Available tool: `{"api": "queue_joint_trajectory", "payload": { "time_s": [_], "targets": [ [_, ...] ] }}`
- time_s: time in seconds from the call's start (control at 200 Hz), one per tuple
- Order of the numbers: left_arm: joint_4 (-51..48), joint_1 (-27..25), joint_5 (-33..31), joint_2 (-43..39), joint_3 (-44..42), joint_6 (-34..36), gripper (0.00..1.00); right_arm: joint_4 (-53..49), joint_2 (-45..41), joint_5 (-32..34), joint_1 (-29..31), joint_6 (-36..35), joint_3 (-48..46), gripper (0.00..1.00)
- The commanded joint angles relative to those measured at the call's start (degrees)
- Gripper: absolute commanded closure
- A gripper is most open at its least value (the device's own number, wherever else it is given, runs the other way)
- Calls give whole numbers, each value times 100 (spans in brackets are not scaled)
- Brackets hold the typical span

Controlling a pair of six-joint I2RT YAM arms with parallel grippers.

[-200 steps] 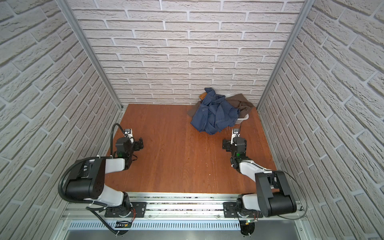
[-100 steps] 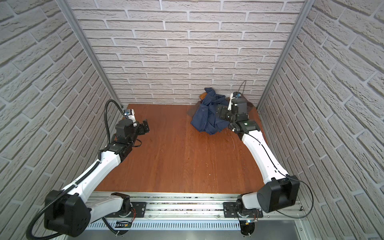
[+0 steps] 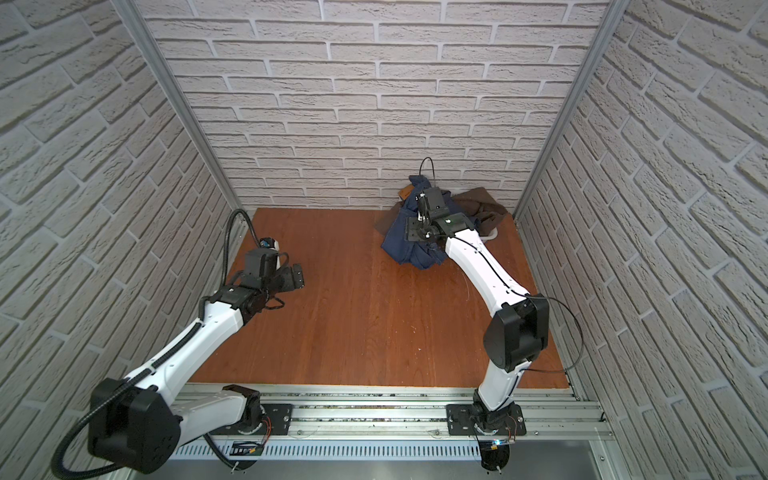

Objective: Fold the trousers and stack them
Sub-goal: 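Reach the right gripper to the blue jeans on the basket and grasp them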

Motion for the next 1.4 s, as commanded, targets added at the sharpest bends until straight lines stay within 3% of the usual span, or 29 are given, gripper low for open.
{"api": "queue_joint_trajectory", "payload": {
  "time_s": [0.0, 0.13, 0.225, 0.285, 0.34, 0.365, 0.435, 0.68, 0.76, 0.795, 0.82, 0.845, 0.91, 1.16, 1.255, 1.395],
  "targets": [
    [-119, -22, 38, -186, -74, -47, 2, -231, 366, 103, 15, -250, 509, 29],
    [-145, -18, 38, -207, -35, -42, 2, -302, 758, 22, 4, -294, 911, 21],
    [-166, -25, 48, -186, 13, -11, 2, -354, 1027, 88, -2, -247, 1148, 23],
    [-169, -22, 60, -178, 58, 7, 2, -437, 1288, 192, -35, -207, 1343, 37],
    [-161, -24, 86, -145, 83, -5, 2, -432, 1397, 250, -93, -160, 1469, 63],
    [-157, -23, 106, -138, 92, -1, 2, -411, 1411, 263, -113, -134, 1509, 67],
    [-157, -37, 172, -111, 130, -35, 2, -330, 1380, 341, -163, -234, 1668, 93],
    [-93, -165, 205, -21, 236, -98, 2, -585, 1437, 302, -705, -287, 2656, 94],
    [-59, -211, 162, 27, 242, -115, 2, -546, 1468, 143, -872, -266, 2671, 88],
    [-53, -228, 152, 42, 253, -122, 2, -537, 1504, 11, -941, -241, 2671, 76],
    [-50, -238, 142, 59, 252, -124, 2, -545, 1558, -102, -988, -207, 2684, 60],
    [-46, -253, 132, 73, 260, -124, 2, -550, 1605, -248, -1027, -195, 2683, 49],
    [-47, -260, 127, 108, 284, -124, 2, -577, 1771, -612, -1137, -127, 2683, 36],
    [-120, -338, 75, 150, 363, -107, 2, -414, 2322, -1977, -1478, 155, 2636, 16],
    [-149, -358, 49, 146, 383, -98, 2, -257, 2425, -2363, -1512, 214, 2567, 1],
    [-153, -382, 13, 144, 409, -98, 2, -275, 2580, -2453, -1522, 196, 2549, 0]
  ]
}}
